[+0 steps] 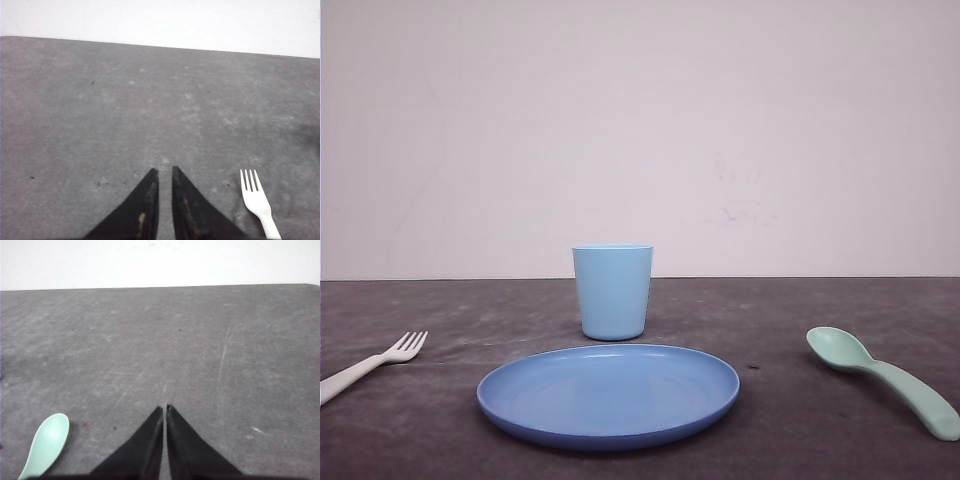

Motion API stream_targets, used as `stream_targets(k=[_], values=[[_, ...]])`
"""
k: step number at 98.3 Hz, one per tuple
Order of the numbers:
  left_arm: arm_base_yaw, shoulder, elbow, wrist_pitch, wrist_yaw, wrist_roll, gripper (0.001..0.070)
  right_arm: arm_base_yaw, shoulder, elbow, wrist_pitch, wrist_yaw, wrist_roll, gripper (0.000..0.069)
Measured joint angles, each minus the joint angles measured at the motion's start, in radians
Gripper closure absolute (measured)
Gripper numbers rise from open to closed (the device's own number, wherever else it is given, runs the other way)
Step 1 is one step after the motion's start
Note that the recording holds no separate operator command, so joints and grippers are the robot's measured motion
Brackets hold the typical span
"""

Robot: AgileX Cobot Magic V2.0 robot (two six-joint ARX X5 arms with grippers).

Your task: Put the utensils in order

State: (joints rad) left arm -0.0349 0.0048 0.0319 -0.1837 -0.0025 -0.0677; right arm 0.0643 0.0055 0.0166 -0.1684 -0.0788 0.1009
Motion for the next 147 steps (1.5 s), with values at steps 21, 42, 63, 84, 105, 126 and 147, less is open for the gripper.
stream_targets(k=[21,42,63,84,105,126,147], values=[[0.0,0.0,0.0,0.0,0.0,0.0,0.0687,0.0,0.0,0.0,0.0,0.0,0.0,0.0677],[0.0,0.0,0.0,0.0,0.0,0.0,0.0687,0.0,0.0,0.0,0.0,0.0,0.0,0.0677],[0.0,0.0,0.0,0.0,0.0,0.0,0.0687,0.0,0.0,0.0,0.0,0.0,0.0,0.0677],[0.0,0.0,0.0,0.0,0.0,0.0,0.0687,0.0,0.0,0.0,-0.002,0.0,0.0,0.0677],[0.0,0.0,0.0,0.001,0.0,-0.052,0.0687,0.0,0.0,0.0,0.002,-0.01,0.011,0.0677],[0.0,0.0,0.008,0.082,0.061,-0.189,0.0687,0.0,0.001,0.031,0.046,-0.053,0.126,0.0682],[0.0,0.031,0.195,0.059,0.085,-0.297,0.0687,0.0,0.06,0.246,0.0,-0.102,0.22,0.0682]])
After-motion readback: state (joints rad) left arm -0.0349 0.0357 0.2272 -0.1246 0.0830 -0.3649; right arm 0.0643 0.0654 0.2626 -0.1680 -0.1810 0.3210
